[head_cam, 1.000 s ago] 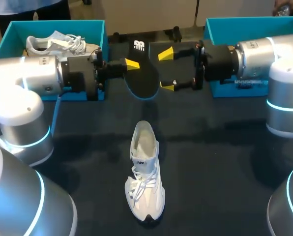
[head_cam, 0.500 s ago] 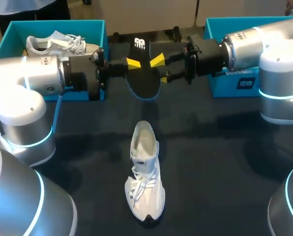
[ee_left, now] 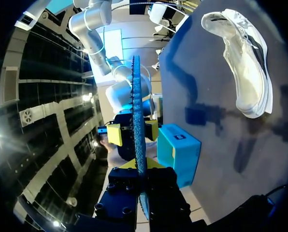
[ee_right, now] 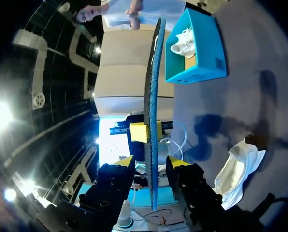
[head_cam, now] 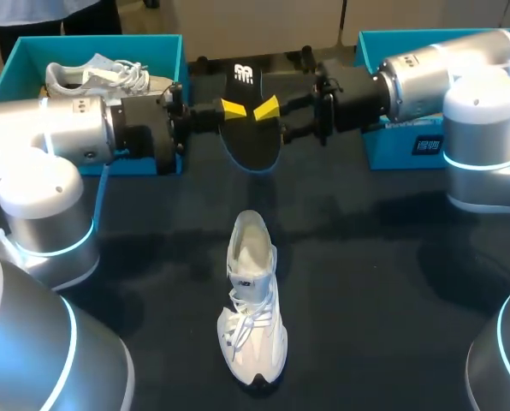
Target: Take the shoe out of the shoebox, open the shoe tongue, remove and reinsert the insole, then place the shoe into the shoebox
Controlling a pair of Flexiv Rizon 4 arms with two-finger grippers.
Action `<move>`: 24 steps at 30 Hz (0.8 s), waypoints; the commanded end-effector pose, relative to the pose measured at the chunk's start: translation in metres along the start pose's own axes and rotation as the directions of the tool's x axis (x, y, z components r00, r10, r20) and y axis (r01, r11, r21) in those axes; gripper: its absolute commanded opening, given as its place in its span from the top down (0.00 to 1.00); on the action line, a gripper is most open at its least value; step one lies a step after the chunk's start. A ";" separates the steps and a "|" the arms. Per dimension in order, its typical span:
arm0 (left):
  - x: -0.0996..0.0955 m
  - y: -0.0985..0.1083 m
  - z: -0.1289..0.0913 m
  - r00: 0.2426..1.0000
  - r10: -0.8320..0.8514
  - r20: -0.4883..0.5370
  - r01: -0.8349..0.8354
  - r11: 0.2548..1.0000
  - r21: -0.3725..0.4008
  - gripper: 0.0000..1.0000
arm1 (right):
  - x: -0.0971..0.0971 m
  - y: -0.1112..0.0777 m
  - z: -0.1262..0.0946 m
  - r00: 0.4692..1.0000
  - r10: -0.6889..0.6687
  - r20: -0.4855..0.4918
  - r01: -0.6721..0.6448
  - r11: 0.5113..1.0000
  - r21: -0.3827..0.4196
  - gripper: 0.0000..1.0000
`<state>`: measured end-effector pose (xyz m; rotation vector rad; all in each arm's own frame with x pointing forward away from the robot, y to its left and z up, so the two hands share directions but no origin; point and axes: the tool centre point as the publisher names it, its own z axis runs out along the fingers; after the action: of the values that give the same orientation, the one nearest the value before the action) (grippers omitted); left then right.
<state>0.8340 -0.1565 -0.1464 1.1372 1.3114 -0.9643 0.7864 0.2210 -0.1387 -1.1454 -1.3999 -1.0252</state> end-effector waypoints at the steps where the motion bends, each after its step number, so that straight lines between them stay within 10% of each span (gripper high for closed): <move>1: 0.001 0.001 0.004 1.000 0.000 -0.004 0.000 1.000 -0.003 1.00 | -0.001 0.000 0.004 1.000 -0.008 -0.006 0.008 1.000 -0.002 0.56; 24: 0.000 0.001 0.001 1.000 -0.015 -0.025 0.014 1.000 -0.014 1.00 | 0.000 -0.003 0.016 0.999 -0.039 0.009 0.039 0.999 -0.013 0.65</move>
<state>0.8361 -0.1573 -0.1485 1.1301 1.3406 -0.9568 0.7826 0.2340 -0.1408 -1.1302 -1.4270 -1.0575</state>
